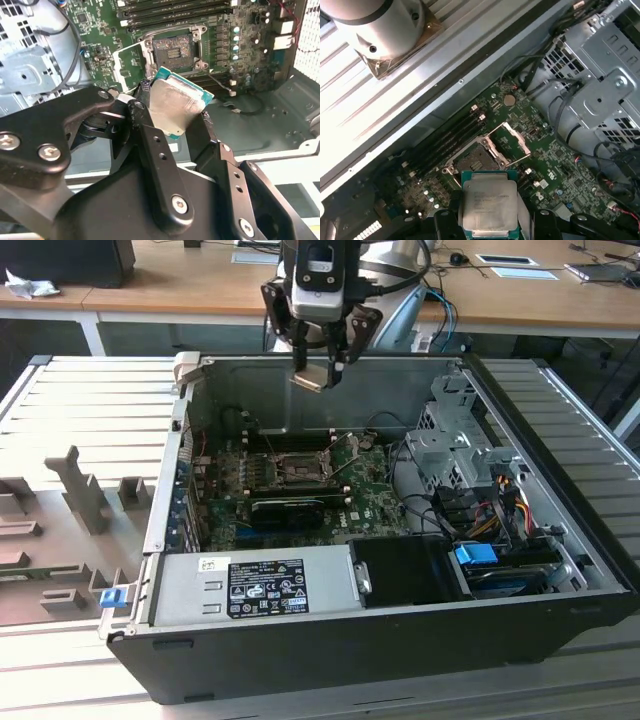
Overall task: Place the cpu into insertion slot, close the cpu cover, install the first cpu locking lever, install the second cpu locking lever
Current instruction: 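Place the cpu into insertion slot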
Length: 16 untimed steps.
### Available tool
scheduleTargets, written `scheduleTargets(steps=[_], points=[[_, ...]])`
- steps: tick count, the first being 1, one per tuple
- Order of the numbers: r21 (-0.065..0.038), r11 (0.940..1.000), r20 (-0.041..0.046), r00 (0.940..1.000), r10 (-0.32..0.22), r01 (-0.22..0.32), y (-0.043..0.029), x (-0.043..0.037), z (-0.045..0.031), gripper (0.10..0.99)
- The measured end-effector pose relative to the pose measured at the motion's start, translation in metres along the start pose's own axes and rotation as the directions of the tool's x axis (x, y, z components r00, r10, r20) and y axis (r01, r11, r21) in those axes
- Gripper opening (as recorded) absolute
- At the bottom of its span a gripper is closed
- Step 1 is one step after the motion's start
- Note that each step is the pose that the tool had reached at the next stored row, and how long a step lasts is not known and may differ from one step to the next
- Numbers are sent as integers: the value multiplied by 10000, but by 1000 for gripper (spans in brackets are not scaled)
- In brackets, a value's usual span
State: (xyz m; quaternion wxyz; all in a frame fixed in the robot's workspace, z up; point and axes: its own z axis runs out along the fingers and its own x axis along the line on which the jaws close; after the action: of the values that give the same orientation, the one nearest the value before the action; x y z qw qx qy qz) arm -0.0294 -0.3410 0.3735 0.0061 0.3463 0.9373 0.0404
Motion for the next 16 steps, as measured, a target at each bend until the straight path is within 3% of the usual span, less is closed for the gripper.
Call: scheduleTargets(steps=[6, 11, 16], points=[[-15, 9971, 61, 9970, 767, -766, 0, 0, 3, 529], [-30, 9905, 109, 9904, 1374, -1374, 0, 0, 5, 529], [-34, 9882, 121, 9881, 1531, -1530, -3, -1, 46, 529]])
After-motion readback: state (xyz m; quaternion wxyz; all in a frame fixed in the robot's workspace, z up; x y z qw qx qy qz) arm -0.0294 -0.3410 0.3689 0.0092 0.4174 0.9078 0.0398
